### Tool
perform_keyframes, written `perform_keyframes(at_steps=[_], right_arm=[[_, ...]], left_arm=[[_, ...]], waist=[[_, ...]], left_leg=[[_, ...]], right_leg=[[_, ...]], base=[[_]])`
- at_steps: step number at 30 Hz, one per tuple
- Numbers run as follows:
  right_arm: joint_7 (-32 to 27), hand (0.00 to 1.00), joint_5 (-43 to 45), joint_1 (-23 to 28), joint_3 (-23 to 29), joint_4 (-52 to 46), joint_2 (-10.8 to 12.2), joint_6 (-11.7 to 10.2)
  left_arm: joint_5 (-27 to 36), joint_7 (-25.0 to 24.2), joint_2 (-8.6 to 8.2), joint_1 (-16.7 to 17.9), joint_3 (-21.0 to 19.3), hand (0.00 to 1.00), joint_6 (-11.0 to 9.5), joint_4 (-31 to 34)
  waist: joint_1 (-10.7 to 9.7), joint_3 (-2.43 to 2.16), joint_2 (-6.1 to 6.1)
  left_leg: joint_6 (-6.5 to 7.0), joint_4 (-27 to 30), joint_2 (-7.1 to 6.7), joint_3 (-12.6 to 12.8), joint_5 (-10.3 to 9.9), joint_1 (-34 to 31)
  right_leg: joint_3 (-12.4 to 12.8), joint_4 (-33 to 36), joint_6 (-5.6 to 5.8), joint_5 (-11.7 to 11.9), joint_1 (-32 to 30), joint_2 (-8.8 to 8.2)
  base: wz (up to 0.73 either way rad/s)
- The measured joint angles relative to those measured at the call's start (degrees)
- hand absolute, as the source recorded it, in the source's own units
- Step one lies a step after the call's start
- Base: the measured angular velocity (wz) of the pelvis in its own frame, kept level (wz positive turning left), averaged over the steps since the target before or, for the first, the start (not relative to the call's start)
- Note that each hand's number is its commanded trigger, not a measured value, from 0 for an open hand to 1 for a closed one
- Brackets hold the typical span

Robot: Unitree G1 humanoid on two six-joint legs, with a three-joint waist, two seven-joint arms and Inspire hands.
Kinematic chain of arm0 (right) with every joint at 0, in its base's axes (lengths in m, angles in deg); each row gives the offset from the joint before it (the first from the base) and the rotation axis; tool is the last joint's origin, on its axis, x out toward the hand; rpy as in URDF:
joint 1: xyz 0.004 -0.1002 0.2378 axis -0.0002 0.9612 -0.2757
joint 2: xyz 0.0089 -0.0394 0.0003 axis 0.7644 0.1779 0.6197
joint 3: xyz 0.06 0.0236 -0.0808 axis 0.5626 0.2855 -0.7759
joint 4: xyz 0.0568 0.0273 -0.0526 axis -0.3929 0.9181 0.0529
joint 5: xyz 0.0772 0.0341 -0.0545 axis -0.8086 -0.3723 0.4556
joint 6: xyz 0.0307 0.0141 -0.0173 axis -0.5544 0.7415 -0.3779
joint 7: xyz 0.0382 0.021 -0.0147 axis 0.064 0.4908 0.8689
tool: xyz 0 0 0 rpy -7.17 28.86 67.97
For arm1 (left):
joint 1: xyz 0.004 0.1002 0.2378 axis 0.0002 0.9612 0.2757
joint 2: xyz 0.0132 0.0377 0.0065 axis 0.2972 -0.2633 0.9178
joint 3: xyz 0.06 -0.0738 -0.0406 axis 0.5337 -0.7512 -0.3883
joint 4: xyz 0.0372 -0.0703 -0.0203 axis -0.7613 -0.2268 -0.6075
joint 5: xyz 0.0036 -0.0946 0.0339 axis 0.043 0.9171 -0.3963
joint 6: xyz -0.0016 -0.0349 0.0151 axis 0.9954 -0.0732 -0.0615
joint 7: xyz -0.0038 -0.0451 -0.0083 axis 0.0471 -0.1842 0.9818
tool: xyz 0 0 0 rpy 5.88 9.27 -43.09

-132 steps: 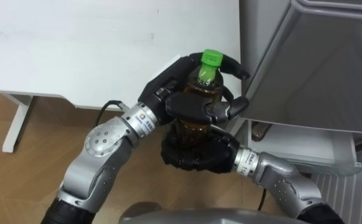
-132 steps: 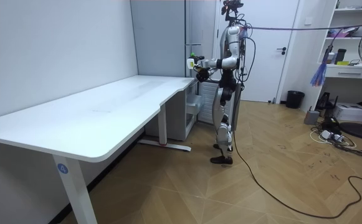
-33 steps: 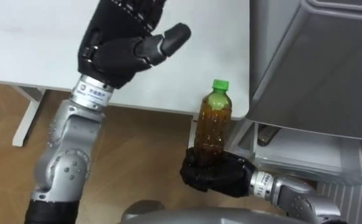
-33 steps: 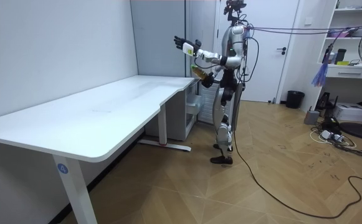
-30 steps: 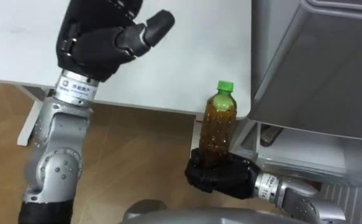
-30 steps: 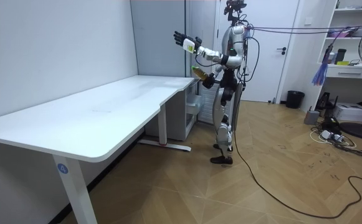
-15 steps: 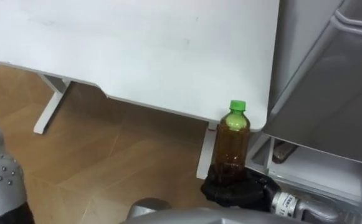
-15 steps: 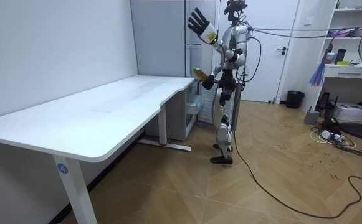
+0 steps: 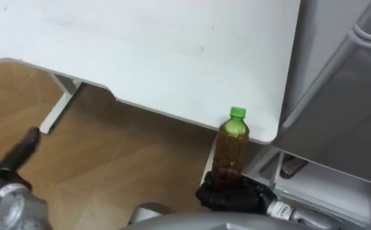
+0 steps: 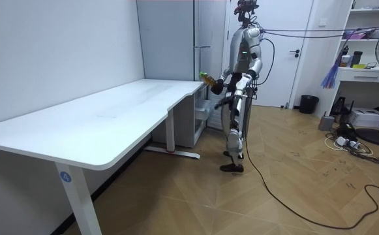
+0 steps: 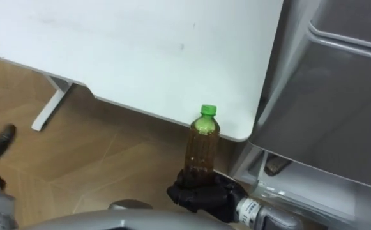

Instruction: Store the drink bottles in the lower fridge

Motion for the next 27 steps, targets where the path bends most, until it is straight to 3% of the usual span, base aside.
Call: perform_keyframes(at_steps=[3,6,9,13,17,21,27], right_arm=[[-0.1,1.00,-2.9,-0.6,-0.7,0.3,0.2,0.4],[-0.4,1.00,-2.9,-2.3,-0.5,2.1,0.9,1.0],[-1.4,1.00,-4.5,-3.1,-0.6,5.6,1.0,1.0],[-1.9,1.00,-8.1,-3.6,-2.2,7.7,-0.4,0.7],[-2.4,1.00,-11.2,-4.3,-3.8,7.8,-1.2,0.0],[-2.3,1.00,-13.6,-4.2,-3.7,8.5,-1.7,-1.0],[-2.2,1.00,-14.8,-4.0,-3.9,9.9,-2.1,-1.1]], left_arm=[[-0.3,-4.1,0.01,0.6,3.1,0.00,2.4,-12.5],[-0.8,-7.7,-0.17,1.3,3.6,0.00,3.7,-21.4],[-7.3,-9.7,-0.05,1.9,5.8,0.00,5.1,-27.0],[-18.2,-11.7,-0.06,0.8,11.6,0.00,8.1,-29.0],[-25.3,-13.8,-0.11,-2.8,15.5,0.00,10.5,-28.9],[-28.5,-15.9,0.05,-5.5,16.0,0.00,10.2,-27.7],[-31.9,-18.1,0.55,-5.0,16.5,0.00,10.3,-26.8]], waist=[[-0.2,0.02,-0.07],[-0.3,0.14,0.43],[-2.1,0.16,0.49],[-3.9,0.19,0.38],[-7.7,0.23,0.15],[-10.1,0.22,0.34],[-11.3,0.21,0.38]], left_leg=[[0.01,0.2,0.04,0.1,-0.3,-0.2],[-0.01,0.0,0.19,0.9,-0.3,0.1],[0.02,0.0,0.04,0.7,-0.3,-0.6],[0.04,0.2,-0.13,0.6,-0.3,-1.7],[0.01,1.1,-0.17,0.3,-0.4,-2.7],[0.01,0.8,0.06,2.3,-0.4,-2.4],[0.10,0.1,0.72,4.0,-0.7,-1.7]], right_leg=[[0.1,-0.1,0.02,0.0,0.0,0.04],[1.3,0.0,0.01,0.0,-0.4,0.19],[0.9,-0.6,0.10,0.0,-0.2,0.12],[0.9,-1.0,0.10,0.1,-0.9,0.25],[0.7,-1.0,0.03,0.2,-1.2,0.22],[1.4,-1.0,0.03,0.4,-1.1,0.46],[3.1,-1.0,0.21,0.7,-1.3,0.78]], base=[[-0.03],[-0.10],[0.10],[0.05],[0.07],[-0.12],[-0.14]])
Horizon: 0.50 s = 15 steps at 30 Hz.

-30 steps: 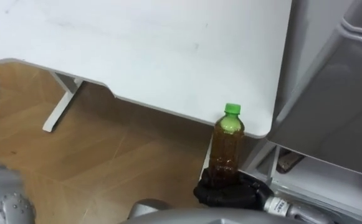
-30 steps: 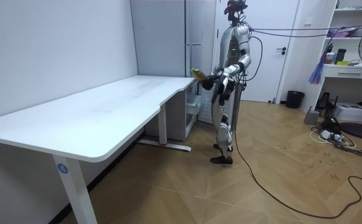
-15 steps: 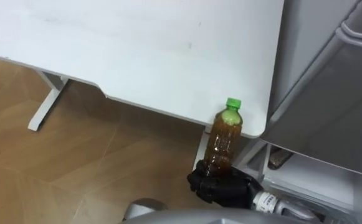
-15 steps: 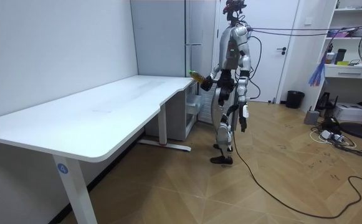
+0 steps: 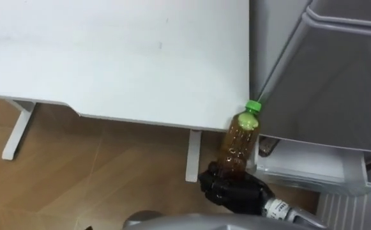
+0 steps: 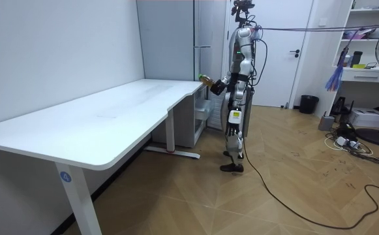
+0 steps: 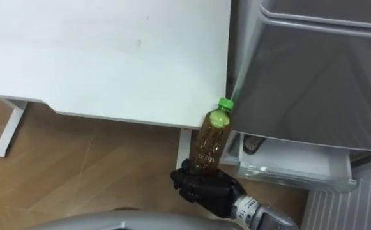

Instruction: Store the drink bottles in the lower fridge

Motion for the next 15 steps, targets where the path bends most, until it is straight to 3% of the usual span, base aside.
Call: perform_keyframes(at_steps=[7,10,15], right_arm=[[0.1,1.00,-5.2,0.8,0.6,5.4,0.2,0.3],[-0.3,1.00,-9.3,0.4,4.0,9.6,1.1,0.2],[-1.9,1.00,-16.6,-0.2,7.0,16.0,1.1,-0.8]], left_arm=[[-1.0,-0.5,0.07,1.0,-0.1,0.00,0.3,0.1],[-1.0,-0.6,0.07,1.1,-0.2,0.00,0.5,0.1],[-1.1,-1.6,0.38,1.7,-0.1,0.00,0.6,0.4]], waist=[[-0.4,-0.09,0.07],[-0.9,-0.18,-0.08],[-1.8,-0.64,-0.52]], left_leg=[[0.03,0.0,0.24,0.7,-0.1,0.3],[0.04,0.0,0.33,0.9,-0.1,0.3],[0.04,0.2,0.33,1.4,-0.1,0.4]], right_leg=[[1.2,0.1,-0.08,0.4,-0.1,0.19],[1.4,0.0,-0.17,0.7,-0.2,0.32],[1.7,-0.1,-0.17,0.7,-0.8,0.32]], base=[[-0.06],[-0.11],[-0.02]])
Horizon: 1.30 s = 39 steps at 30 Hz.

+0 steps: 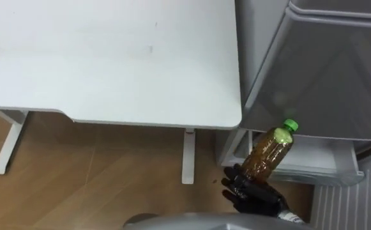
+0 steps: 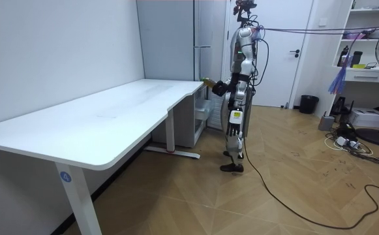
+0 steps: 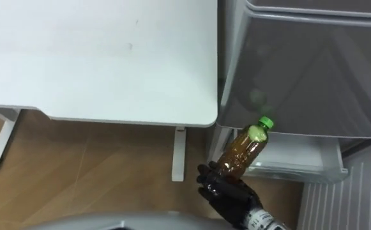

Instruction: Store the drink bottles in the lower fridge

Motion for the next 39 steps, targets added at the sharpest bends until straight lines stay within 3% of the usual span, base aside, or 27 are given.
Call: perform_keyframes(at_steps=[6,9,20,28,29,31,36,39], right_arm=[[-1.3,1.00,-3.3,-0.6,2.0,5.8,-0.1,-1.5],[-2.7,1.00,-3.1,-1.1,2.4,6.5,-0.1,-1.6],[-7.4,1.00,-10.8,-1.0,3.6,10.7,0.0,-1.5],[-15.0,1.00,-13.6,-1.7,4.0,10.8,0.2,-1.5],[-16.2,1.00,-14.0,-2.6,4.0,10.8,0.2,-1.5],[-18.1,1.00,-15.8,-4.1,4.3,10.5,0.2,-1.4],[-22.7,1.00,-19.9,-13.2,7.2,10.3,-0.2,-1.5],[-23.0,1.00,-21.8,-19.3,9.0,13.1,-1.3,-1.5]], left_arm=[[0.1,-0.2,0.04,-0.1,0.0,0.00,0.0,0.0],[0.2,-0.2,0.03,-0.6,0.0,0.00,0.0,0.0],[-1.0,0.0,0.03,-0.6,-0.1,0.00,-0.1,0.0],[-1.0,0.3,-0.09,-1.1,0.1,0.00,-0.6,-0.2],[-1.0,0.4,-0.08,-1.2,0.0,0.00,-0.7,-0.3],[-1.1,0.3,-0.01,-1.2,0.0,0.00,-1.0,-0.4],[-1.6,-0.2,0.25,-2.5,-0.1,0.00,-0.9,-0.8],[-1.6,-0.7,0.73,-3.4,0.0,0.00,-0.9,-1.4]], waist=[[-0.1,0.02,0.06],[-1.3,0.05,0.09],[-1.8,-0.11,-0.34],[-1.7,0.37,0.00],[-1.7,0.68,0.10],[-1.6,0.83,0.16],[-2.0,0.93,-0.10],[-2.6,0.76,0.24]], left_leg=[[-0.10,-0.4,0.07,0.6,-0.1,0.5],[-0.15,-0.5,0.08,1.0,-0.1,0.5],[-0.18,-1.1,0.16,1.8,-0.2,0.6],[-0.28,-0.9,0.29,1.9,-0.3,0.7],[-0.24,-0.9,0.43,1.9,-0.4,0.7],[-0.18,-0.4,0.52,1.9,-0.6,0.5],[0.06,1.9,0.09,1.0,-0.6,-3.3],[0.27,3.2,-0.03,0.1,-0.4,-5.5]], right_leg=[[0.6,0.0,0.00,0.0,-0.1,0.17],[1.3,0.0,-0.01,0.0,-0.3,0.31],[2.1,0.0,0.00,0.0,-1.1,0.39],[2.3,0.5,-0.08,0.1,-0.6,0.59],[2.4,0.9,-0.08,0.1,-0.6,0.59],[2.2,1.2,-0.08,0.1,-0.7,0.55],[1.1,1.2,-0.09,0.2,-3.5,0.17],[0.2,1.3,-0.04,0.4,-5.2,0.03]], base=[[-0.05],[-0.07],[-0.06],[-0.01],[-0.04],[0.00],[0.09],[0.21]])
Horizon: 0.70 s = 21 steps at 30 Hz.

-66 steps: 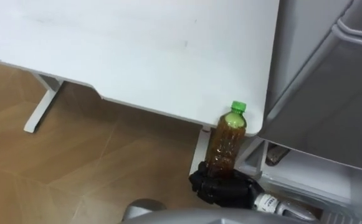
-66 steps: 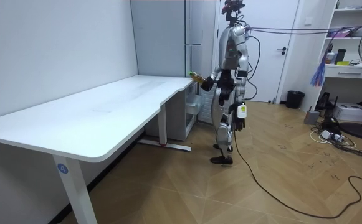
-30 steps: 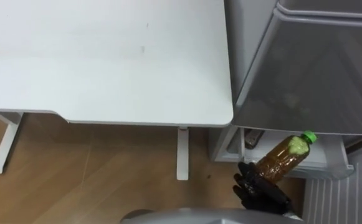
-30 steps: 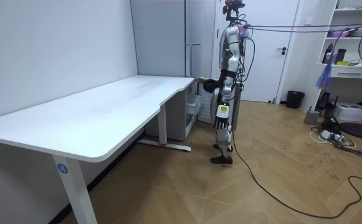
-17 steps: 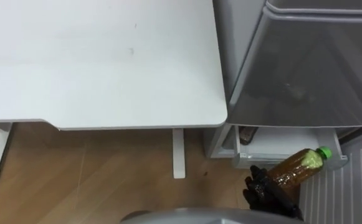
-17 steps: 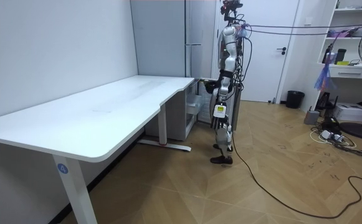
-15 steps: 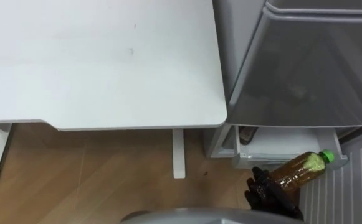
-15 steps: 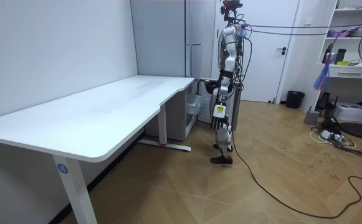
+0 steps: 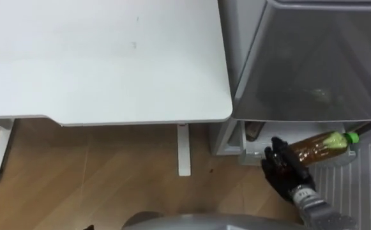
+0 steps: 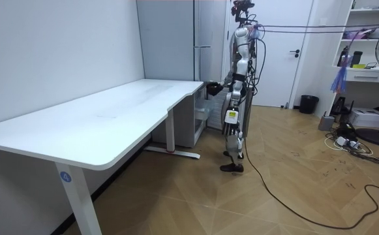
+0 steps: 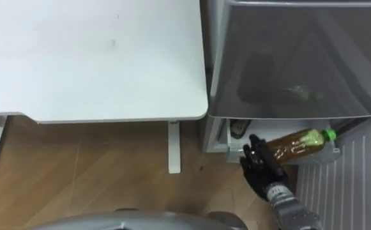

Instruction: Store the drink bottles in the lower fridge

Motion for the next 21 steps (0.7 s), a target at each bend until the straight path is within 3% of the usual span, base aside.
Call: perform_keyframes(at_steps=[3,8,11,12,15,18,21], right_arm=[[-2.0,1.00,-0.4,-1.1,0.8,0.1,-0.3,0.2],[-2.8,1.00,-0.5,-3.1,1.7,0.8,-1.8,1.1],[-3.1,1.00,-0.4,-6.9,2.2,2.7,-2.6,2.1],[-3.2,1.00,-0.4,-8.9,2.2,3.7,-3.2,2.5],[-4.9,1.00,-0.6,-13.6,2.3,6.6,-4.4,2.5],[-8.5,1.00,-1.2,-20.3,5.0,13.0,-6.3,2.3],[-11.2,1.00,-2.8,-23.3,5.0,15.6,-7.7,2.2]], left_arm=[[-0.1,-0.9,0.66,-0.1,-0.3,0.00,0.3,0.0],[0.0,-2.3,1.26,-1.2,-0.6,0.00,1.0,-0.1],[-0.1,-3.0,2.36,-2.8,-0.6,0.00,0.9,-0.2],[-0.1,-3.2,2.99,-3.6,-0.6,0.00,0.8,-0.2],[-0.1,-3.3,3.96,-4.3,-0.3,0.00,0.7,-0.3],[0.0,-3.2,3.94,-6.1,0.3,0.00,1.7,-1.3],[0.0,-2.7,4.01,-7.1,3.1,0.00,1.7,-1.9]], waist=[[-0.2,0.40,-0.19],[-0.4,0.62,-0.01],[-0.4,0.92,0.04],[-0.4,1.27,0.12],[-0.2,1.51,0.35],[0.5,1.67,0.70],[1.6,1.78,0.55]], left_leg=[[0.09,0.6,-0.10,-1.2,0.1,-2.4],[0.52,1.9,-0.05,-2.1,0.4,-6.4],[0.89,3.9,-0.11,-2.0,0.6,-10.3],[1.05,5.0,-0.11,-2.1,0.6,-12.4],[1.65,7.3,-0.36,-2.1,1.0,-16.7],[2.33,8.6,-1.09,-2.3,2.1,-20.8],[2.68,8.9,-1.63,-2.4,3.1,-23.2]], right_leg=[[-0.6,1.0,-0.01,0.0,-1.8,-0.15],[-2.4,2.9,-0.10,0.1,-5.7,-0.96],[-2.0,5.6,-0.11,0.1,-10.1,-1.42],[-2.0,7.2,-0.14,0.1,-12.2,-1.70],[-2.0,9.9,-0.20,-0.1,-16.8,-2.45],[-2.1,12.5,-0.03,-0.5,-21.5,-3.51],[-2.0,14.1,0.06,-0.4,-24.4,-4.18]], base=[[0.11],[0.05],[-0.07],[-0.07],[0.01],[0.08],[0.08]])
